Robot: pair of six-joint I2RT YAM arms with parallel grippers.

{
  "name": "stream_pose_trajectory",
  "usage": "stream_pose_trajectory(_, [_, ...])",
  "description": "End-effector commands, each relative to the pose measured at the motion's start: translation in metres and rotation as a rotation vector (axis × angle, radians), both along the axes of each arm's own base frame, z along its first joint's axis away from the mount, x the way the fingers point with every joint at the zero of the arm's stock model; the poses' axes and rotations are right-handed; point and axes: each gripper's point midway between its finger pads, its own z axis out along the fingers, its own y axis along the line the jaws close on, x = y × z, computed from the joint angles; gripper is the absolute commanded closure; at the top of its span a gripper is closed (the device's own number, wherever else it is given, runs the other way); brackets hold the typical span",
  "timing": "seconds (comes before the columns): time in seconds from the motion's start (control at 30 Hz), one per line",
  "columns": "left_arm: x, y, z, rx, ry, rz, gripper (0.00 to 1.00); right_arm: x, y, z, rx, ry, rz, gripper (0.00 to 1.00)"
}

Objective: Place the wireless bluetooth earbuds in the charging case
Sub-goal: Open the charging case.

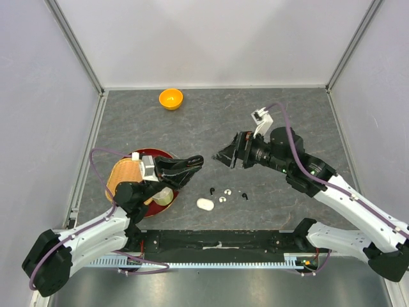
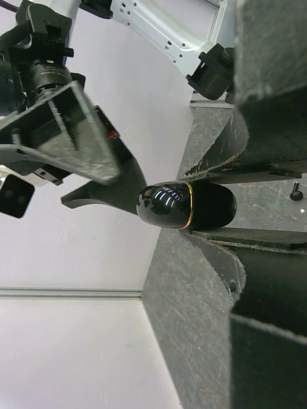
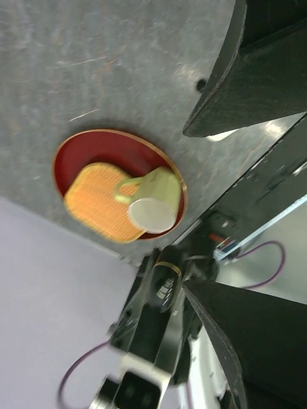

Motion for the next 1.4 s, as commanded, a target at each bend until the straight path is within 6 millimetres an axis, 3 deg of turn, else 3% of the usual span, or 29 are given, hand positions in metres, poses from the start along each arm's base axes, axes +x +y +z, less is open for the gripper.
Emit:
stream_pose_trajectory(0.0, [-0.005,0.001,0.023,-0.033,-0.109,0.000,0.98,-0.017,0.006,-0.001,-0.094,-0.071,0.111,0.02])
stream_pose_trajectory(0.27, [-0.003,-0.006,0.020,-0.008,-0.089,-0.022,0.98,-0.027,0.023,0.006,-0.034,-0.076,0.171,0.02])
stream_pose_trajectory(0.97, [-0.011,-0.018,0.022,0.022,-0.070,-0.116,0.98,-0.013,0.032,0.006,0.035,-0.026,0.100,0.02])
stream_pose_trajectory(1.37, [-0.006,-0.016,0.022,0.030,-0.066,-0.081,0.98,-0.029,0.034,0.002,0.005,-0.030,0.195,0.02])
